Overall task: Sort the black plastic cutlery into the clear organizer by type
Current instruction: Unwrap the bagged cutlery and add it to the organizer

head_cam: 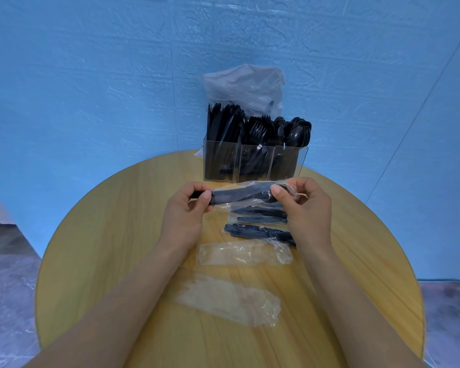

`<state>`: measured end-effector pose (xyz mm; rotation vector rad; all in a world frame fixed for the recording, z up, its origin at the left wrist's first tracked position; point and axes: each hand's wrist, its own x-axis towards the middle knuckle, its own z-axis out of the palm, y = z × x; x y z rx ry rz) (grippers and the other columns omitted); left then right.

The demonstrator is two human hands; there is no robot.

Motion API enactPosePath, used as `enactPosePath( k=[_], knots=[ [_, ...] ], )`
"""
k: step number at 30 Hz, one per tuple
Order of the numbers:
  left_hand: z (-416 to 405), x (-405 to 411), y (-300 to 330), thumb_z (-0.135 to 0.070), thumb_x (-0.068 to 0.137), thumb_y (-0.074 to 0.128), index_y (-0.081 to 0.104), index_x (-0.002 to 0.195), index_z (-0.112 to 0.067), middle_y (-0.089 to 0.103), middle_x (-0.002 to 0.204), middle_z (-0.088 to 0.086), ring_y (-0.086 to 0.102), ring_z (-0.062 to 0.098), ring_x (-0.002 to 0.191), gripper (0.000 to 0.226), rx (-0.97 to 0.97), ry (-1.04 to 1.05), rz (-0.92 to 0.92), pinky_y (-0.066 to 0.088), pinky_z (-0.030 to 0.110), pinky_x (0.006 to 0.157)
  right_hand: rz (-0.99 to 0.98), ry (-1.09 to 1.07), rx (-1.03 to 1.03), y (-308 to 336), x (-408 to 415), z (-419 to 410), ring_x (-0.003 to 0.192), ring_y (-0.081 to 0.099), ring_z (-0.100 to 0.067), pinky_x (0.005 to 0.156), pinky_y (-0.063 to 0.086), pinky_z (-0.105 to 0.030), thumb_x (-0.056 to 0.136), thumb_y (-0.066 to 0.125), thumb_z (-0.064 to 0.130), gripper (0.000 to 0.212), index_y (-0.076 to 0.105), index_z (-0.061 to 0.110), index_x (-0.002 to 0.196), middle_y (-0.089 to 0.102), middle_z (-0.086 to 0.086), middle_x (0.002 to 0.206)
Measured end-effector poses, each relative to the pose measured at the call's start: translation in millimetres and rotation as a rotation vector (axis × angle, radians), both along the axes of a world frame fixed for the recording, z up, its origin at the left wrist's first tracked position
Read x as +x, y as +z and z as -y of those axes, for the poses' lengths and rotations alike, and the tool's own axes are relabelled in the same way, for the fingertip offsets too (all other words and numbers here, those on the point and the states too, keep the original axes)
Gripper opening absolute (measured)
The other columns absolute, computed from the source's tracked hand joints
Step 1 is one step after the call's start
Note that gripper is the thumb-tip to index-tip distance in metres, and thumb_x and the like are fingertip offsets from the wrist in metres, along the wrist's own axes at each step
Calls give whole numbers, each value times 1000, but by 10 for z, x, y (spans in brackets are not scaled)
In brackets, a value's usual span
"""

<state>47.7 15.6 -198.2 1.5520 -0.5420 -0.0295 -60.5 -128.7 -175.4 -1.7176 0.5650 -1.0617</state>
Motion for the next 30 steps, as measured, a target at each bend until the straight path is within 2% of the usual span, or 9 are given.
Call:
enactPosePath(
  k=[4, 11, 14, 20, 25, 30],
  knots=[
    [-10, -35, 25, -10, 93, 55, 60, 88, -26, 64, 86, -10, 62, -7, 70, 17, 22, -22, 11, 49, 9, 68, 53, -28, -14, -7, -12, 38, 60, 50, -4, 61, 47, -21, 85, 68, 15, 13, 63, 21, 75, 57, 8, 65],
    [-10, -36, 38, -12, 93, 55, 63, 94, -20, 65, 88, -9, 62, -6, 71, 11, 35, -23, 0, 51, 12, 70, 24, -32, 14, -9, -14, 57, 62, 53, -7, 62, 47, -20, 92, 58, 15, 17, 61, 24, 77, 59, 5, 66],
    [-7, -45, 40, -12, 93, 55, 62, 100, -12, 64, 90, -3, 62, -7, 71, 10, 35, -36, -6, 52, 12, 72, -6, 46, -28, 4, -13, 12, 63, 51, -2, 59, 46, -17, 87, 66, 22, 6, 61, 22, 83, 58, 5, 72],
    [-27, -87, 55, -13, 86, 66, 65, 99, -23, 66, 94, -8, 64, -3, 77, 16, 59, -123, -53, 52, 12, 74, 86, 21, -8, 25, -40, 60, 60, 54, -6, 59, 49, -18, 86, 66, 13, 13, 64, 20, 75, 60, 1, 68],
    [-34, -87, 94, -5, 83, 67, 70, 96, -15, 68, 85, -9, 62, -7, 72, 16, -12, -82, -63, 48, 7, 68, 115, 19, -33, 31, -36, 64, 54, 54, -1, 57, 49, -15, 89, 62, 8, 19, 62, 20, 74, 59, 3, 63],
    [-39, -61, 103, -3, 84, 65, 71, 88, -16, 72, 84, 1, 69, 11, 74, 16, -131, -66, -185, 52, 13, 66, 151, -52, -29, 13, -31, 121, 59, 54, -7, 58, 49, -18, 91, 60, 11, 19, 61, 20, 74, 59, -2, 68]
  ],
)
